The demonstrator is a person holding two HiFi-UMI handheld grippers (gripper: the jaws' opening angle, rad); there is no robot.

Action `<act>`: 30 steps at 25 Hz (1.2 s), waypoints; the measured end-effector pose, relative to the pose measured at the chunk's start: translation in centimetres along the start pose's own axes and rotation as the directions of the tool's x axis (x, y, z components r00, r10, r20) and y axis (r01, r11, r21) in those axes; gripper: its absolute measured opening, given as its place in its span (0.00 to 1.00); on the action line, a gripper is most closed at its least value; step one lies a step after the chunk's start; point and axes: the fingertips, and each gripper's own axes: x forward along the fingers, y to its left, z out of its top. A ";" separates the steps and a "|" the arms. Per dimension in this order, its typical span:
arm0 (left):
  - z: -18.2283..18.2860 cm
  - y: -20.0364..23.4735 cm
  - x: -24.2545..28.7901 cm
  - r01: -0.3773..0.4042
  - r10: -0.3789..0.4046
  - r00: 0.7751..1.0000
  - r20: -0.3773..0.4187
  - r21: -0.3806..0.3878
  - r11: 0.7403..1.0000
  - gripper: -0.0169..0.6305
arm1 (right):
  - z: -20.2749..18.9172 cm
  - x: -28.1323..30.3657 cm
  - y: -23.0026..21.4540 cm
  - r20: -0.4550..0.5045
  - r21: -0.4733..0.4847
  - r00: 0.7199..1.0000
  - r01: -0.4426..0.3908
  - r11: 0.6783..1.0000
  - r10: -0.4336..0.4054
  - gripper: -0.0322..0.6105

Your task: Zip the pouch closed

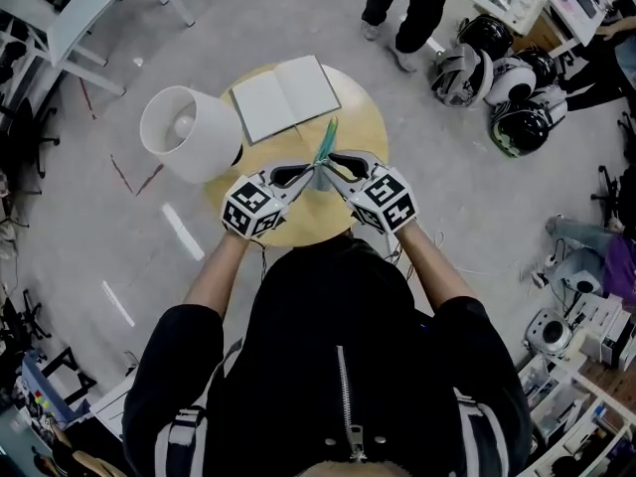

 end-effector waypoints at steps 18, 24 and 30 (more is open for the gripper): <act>-1.4 -0.4 -2.3 0.000 0.002 0.999 -0.040 0.031 1.000 0.06 | -1.0 1.9 2.7 -0.085 -0.069 0.990 -0.120 0.990 0.114 0.07; -1.7 -0.3 -1.9 0.012 -0.011 0.999 -0.045 0.018 1.000 0.05 | -1.7 2.2 2.1 -0.108 -0.058 0.988 -0.119 0.991 0.112 0.07; -1.7 -0.4 -1.8 0.021 -0.020 0.999 -0.047 0.017 1.000 0.05 | -1.8 2.2 1.4 -0.111 -0.053 0.991 -0.084 0.995 0.078 0.06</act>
